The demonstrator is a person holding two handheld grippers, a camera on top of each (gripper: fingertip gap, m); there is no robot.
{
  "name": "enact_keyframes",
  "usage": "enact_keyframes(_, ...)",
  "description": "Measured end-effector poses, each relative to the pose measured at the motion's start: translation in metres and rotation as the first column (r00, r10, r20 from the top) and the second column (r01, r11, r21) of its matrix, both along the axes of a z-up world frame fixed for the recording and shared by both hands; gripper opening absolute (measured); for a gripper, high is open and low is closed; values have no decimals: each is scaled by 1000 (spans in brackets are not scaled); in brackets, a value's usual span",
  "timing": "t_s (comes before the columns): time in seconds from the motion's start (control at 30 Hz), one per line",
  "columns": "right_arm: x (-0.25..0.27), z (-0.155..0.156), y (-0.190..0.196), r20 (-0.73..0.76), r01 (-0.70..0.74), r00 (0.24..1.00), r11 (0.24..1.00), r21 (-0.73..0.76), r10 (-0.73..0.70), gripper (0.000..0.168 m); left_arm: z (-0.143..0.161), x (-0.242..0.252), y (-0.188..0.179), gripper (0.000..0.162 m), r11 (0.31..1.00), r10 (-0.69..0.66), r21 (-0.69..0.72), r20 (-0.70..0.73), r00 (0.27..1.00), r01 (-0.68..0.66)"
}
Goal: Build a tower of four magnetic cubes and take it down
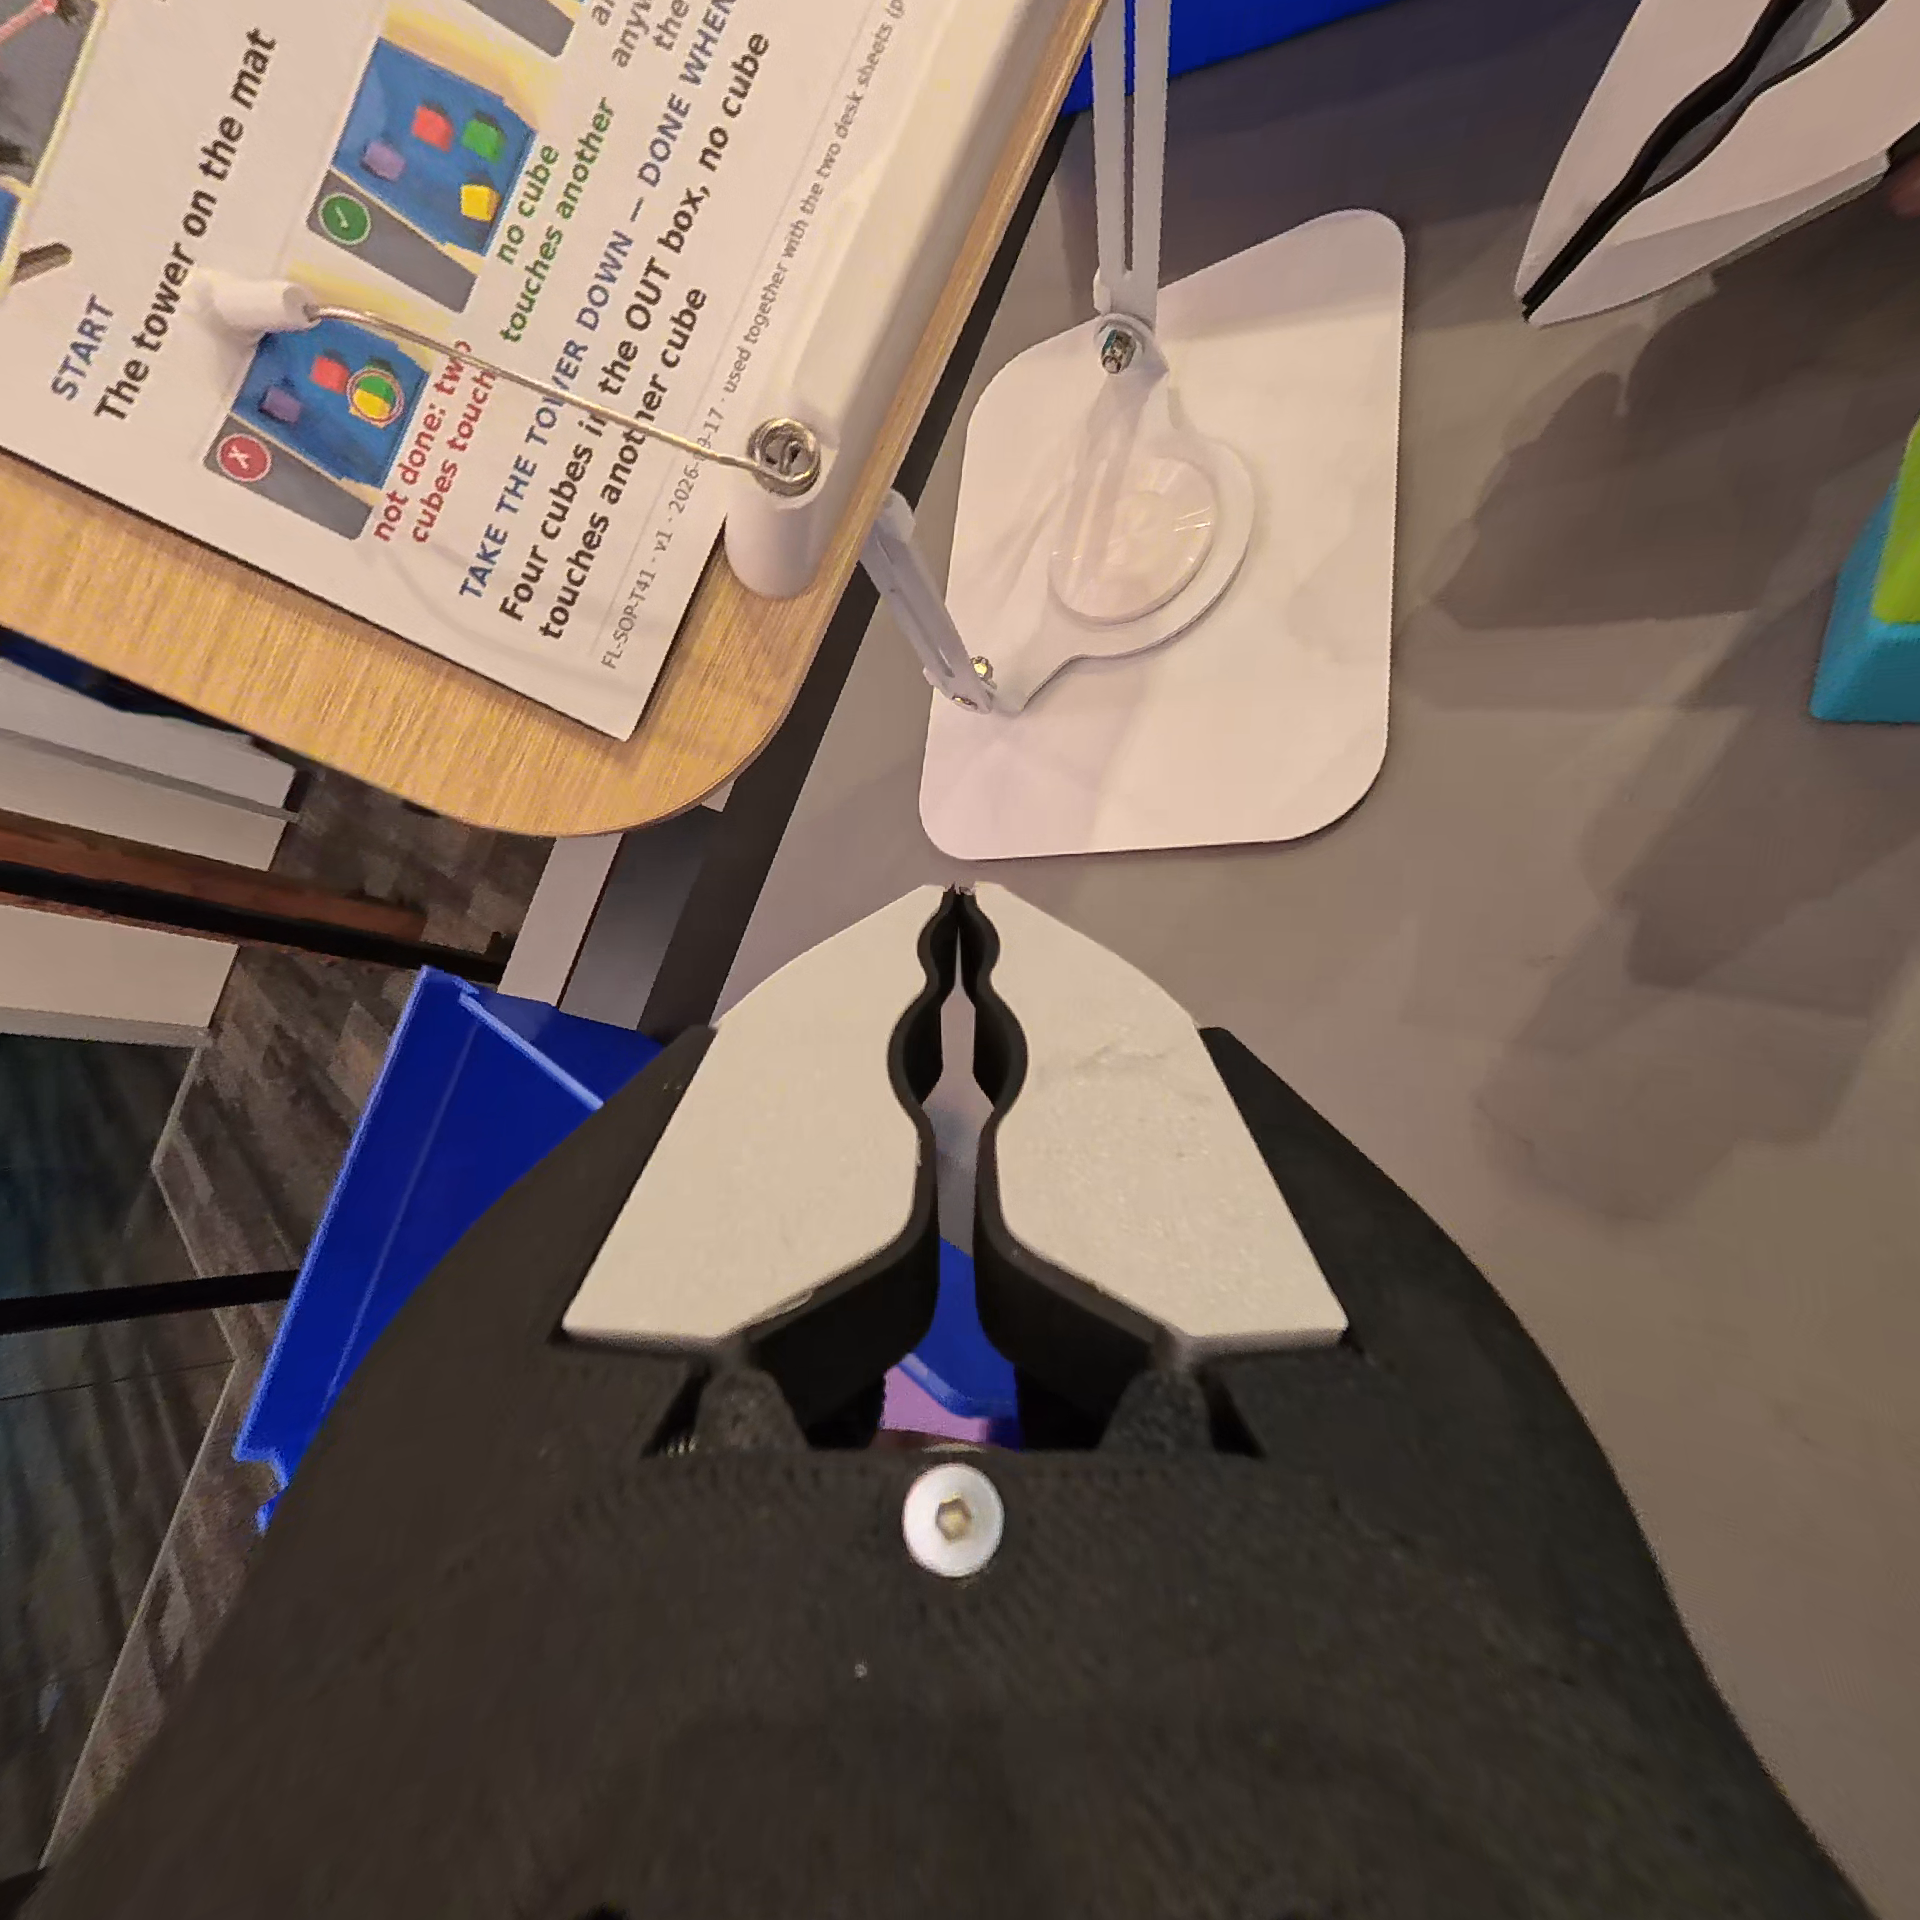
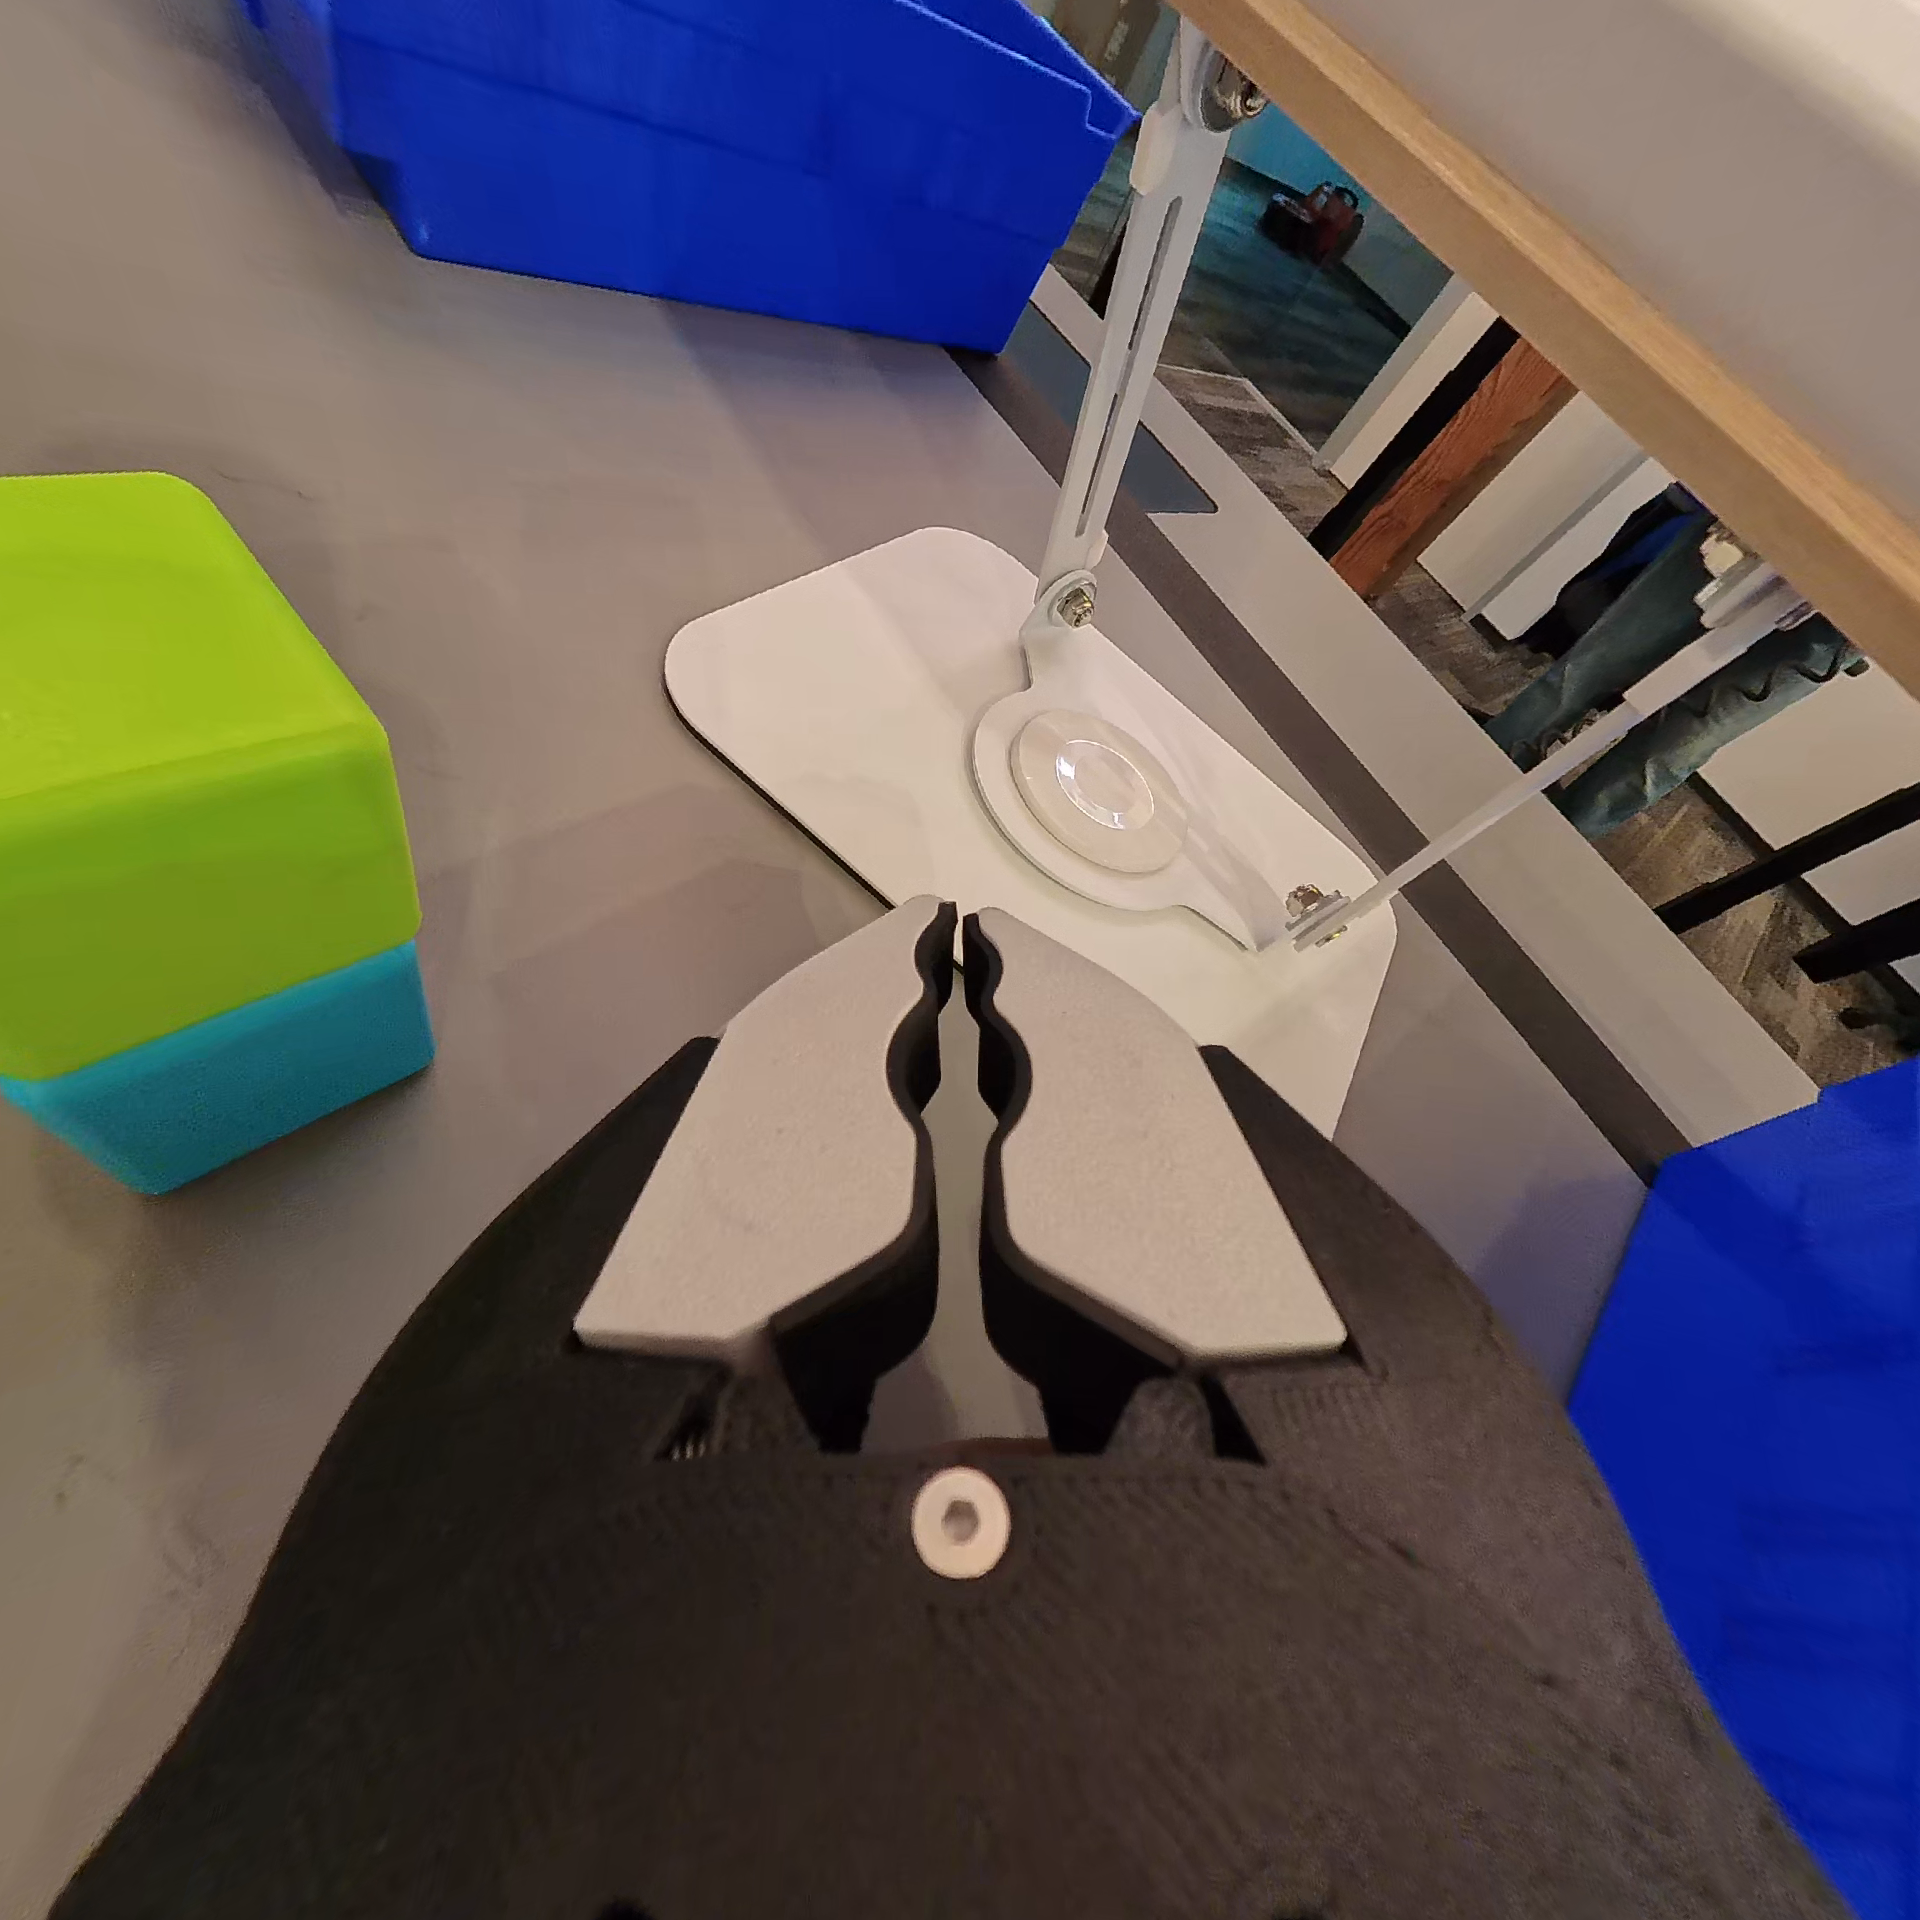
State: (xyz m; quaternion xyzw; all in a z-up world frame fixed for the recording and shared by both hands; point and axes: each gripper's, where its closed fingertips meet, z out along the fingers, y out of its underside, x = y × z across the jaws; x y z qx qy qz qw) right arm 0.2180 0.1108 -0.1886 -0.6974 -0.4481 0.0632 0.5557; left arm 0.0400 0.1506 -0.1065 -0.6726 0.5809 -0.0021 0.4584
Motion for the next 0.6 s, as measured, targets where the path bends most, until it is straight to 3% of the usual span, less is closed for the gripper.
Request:
enact_keyframes(0.33, 0, 0, 0, 0, 0, 1000, 1000, -2, 0, 1, 21, -32, 17, 0, 997, 75, 23, 55, 996, -77)
enact_keyframes(0.6, 0, -1, 0, 2, -1, 1000, 1000, -2, 1, 1, 35, -90, 46, 4, 972, 235, -6, 146, 961, -236)
